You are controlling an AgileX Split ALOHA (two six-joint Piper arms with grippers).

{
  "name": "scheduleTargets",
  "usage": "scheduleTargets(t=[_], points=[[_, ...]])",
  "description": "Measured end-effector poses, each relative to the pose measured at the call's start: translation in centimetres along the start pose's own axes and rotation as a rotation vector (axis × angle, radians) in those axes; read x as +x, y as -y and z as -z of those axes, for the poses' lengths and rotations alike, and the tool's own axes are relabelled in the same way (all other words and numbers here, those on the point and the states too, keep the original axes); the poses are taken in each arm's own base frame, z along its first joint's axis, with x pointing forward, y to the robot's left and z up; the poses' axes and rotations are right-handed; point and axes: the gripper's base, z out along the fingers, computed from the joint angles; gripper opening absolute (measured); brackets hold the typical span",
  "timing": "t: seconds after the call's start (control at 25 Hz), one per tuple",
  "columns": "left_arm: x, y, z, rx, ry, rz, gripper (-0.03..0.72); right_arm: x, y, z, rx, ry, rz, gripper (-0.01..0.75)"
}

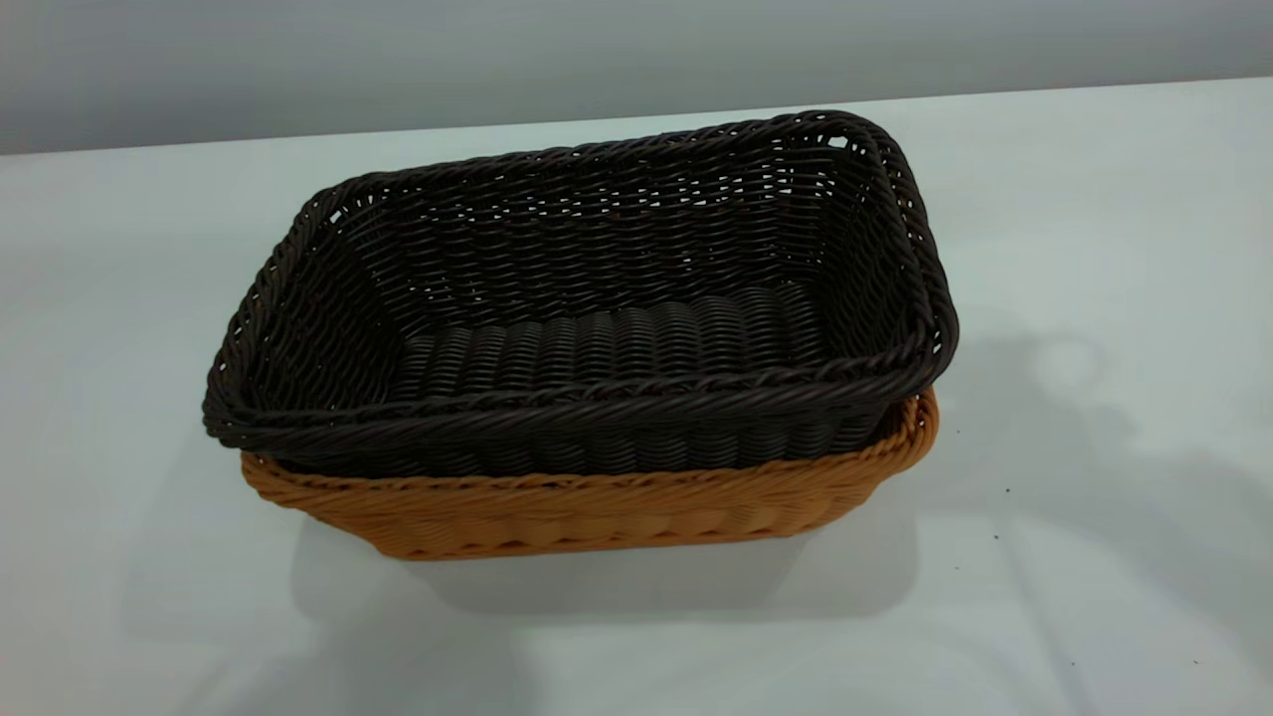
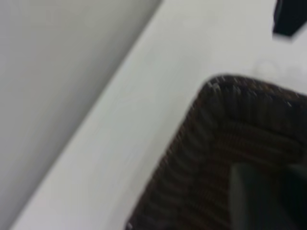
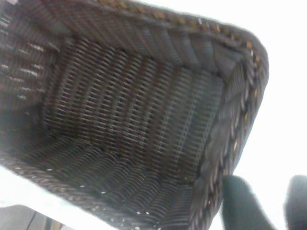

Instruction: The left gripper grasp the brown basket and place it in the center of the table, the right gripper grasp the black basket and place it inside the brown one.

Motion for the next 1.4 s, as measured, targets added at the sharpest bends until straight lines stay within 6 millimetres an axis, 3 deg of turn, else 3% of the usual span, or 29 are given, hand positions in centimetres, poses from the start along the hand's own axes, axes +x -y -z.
scheduleTargets(t=[0.08,0.2,0.44,0.6,0.72,1.0,1.24,1.4], points=[[0.4,0.2,0.6,0.016,-0.032,0.038,0.034,0.3,-0.9,2.0,-0.008,0.049,0.054,0.078],[0.9,0.4,2.0,0.009,-0.036,0.095,0.005,1.1,-2.4,5.1,-0.005,0.141,0.141,0.013],[3.3,1.3,5.5,-0.068,0.053,0.191,0.000,4.1,-5.8,11.8,-0.005,0.425,0.306,0.007],[6.7,2.6,7.6,-0.116,0.063,0.260,0.000,7.1,-6.9,14.7,-0.013,0.586,0.399,0.006],[9.3,3.7,9.0,-0.142,0.051,0.304,-0.001,9.9,-6.6,16.2,0.014,0.662,0.508,0.006],[14.5,6.5,11.0,-0.126,-0.011,0.335,-0.001,16.4,-4.4,15.2,-0.005,0.630,0.623,0.006],[16.8,8.0,13.1,-0.076,-0.047,0.377,-0.001,21.6,-2.6,13.1,-0.124,0.478,0.553,0.006],[18.2,8.8,13.7,-0.066,-0.088,0.384,-0.001,24.0,-1.4,12.1,-0.155,0.475,0.521,0.005]])
